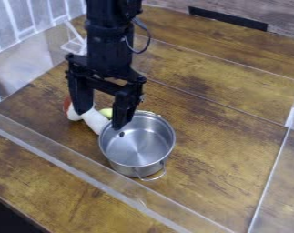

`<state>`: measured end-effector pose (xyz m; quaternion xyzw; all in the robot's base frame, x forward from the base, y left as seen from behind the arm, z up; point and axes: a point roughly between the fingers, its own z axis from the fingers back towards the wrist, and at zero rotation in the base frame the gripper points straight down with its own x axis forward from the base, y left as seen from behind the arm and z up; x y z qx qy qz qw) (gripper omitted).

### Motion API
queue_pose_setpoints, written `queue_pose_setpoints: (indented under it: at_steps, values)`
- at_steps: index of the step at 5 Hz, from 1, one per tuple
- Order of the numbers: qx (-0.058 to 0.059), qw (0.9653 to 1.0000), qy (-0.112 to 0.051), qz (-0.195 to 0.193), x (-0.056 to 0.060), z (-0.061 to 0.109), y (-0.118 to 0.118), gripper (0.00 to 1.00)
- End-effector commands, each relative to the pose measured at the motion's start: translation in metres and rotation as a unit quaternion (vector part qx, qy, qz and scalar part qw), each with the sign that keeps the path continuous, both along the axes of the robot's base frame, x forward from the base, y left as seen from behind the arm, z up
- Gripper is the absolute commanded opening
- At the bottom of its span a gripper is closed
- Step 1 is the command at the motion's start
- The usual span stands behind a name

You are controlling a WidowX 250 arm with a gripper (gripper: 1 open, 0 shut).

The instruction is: Put the mushroom in the silver pot

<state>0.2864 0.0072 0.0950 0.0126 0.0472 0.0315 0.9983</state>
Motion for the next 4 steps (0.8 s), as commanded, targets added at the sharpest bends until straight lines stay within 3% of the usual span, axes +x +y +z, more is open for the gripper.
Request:
queue_pose_setpoints:
  at_steps: [1, 3, 4]
  values:
    - [0.011, 0.9987, -0.018, 0.047, 0.001, 0.004, 0.008, 1.0]
    - [0.024, 0.9967, -0.03, 0.072, 0.01, 0.017, 0.006, 1.0]
    - [0.031, 0.9882, -0.041, 0.144, 0.013, 0.009, 0.027, 1.0]
